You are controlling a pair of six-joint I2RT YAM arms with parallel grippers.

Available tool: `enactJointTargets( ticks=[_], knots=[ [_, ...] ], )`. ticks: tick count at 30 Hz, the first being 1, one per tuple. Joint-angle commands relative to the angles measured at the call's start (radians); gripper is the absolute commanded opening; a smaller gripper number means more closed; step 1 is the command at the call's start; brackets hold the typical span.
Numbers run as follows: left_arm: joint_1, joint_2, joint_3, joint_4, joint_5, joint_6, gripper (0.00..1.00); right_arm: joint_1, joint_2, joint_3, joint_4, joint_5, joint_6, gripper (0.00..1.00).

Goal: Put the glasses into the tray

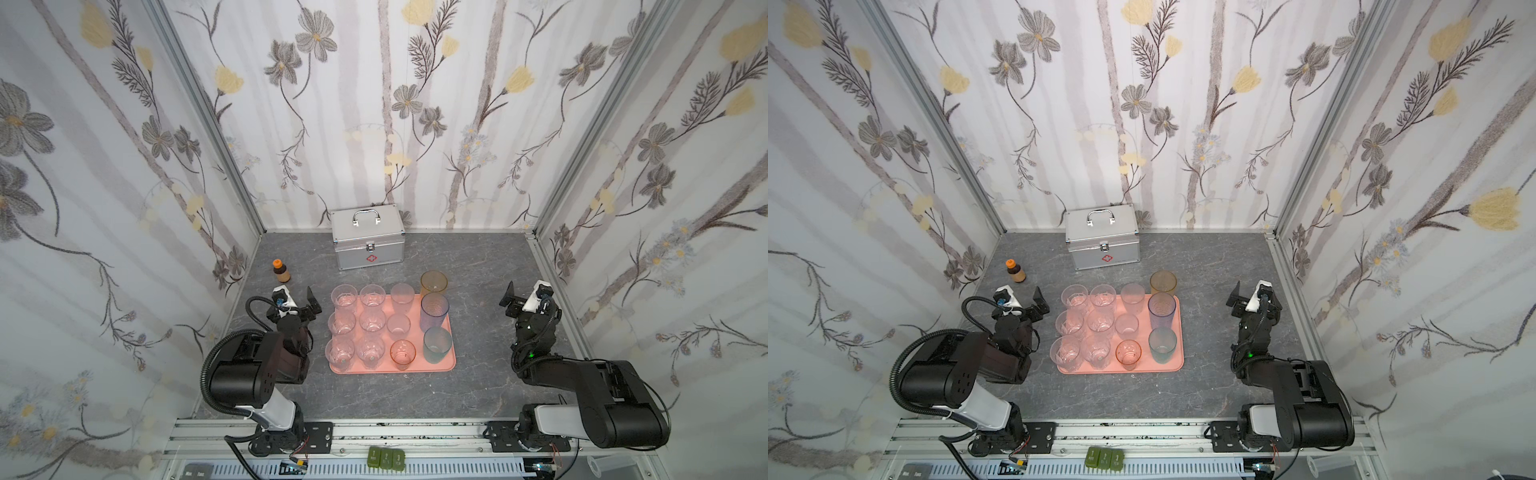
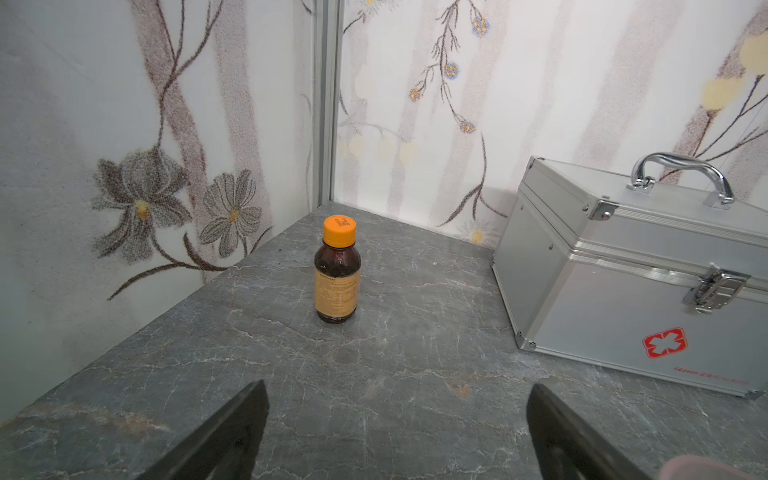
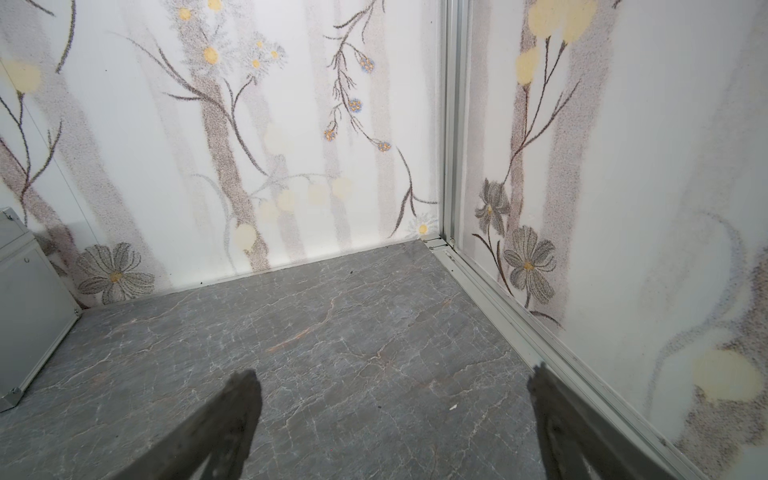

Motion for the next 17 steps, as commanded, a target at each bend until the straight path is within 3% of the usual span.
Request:
enactJointTargets(
  ticks=[1,7,13,17],
  knots=[
    [0.001,0.001,0.007,0.015,0.042,0.014,1.00,0.000,0.000,0.001,0.053,-0.009,0.001,1.00],
    [0.001,0.005,0.009,0.013,0.104,0.035,1.00,0.000,0.000,0.001,0.052,-0.010,0.001,1.00],
    [0.000,0.002,0.046,-0.062,0.249,0.092,1.00,0.001,0.001,0.000,0.053,-0.009,0.000,1.00],
    [0.001,0.002,0.053,-0.076,0.201,0.074,1.00,0.001,0.000,0.001,0.052,-0.010,0.001,1.00]
  ],
)
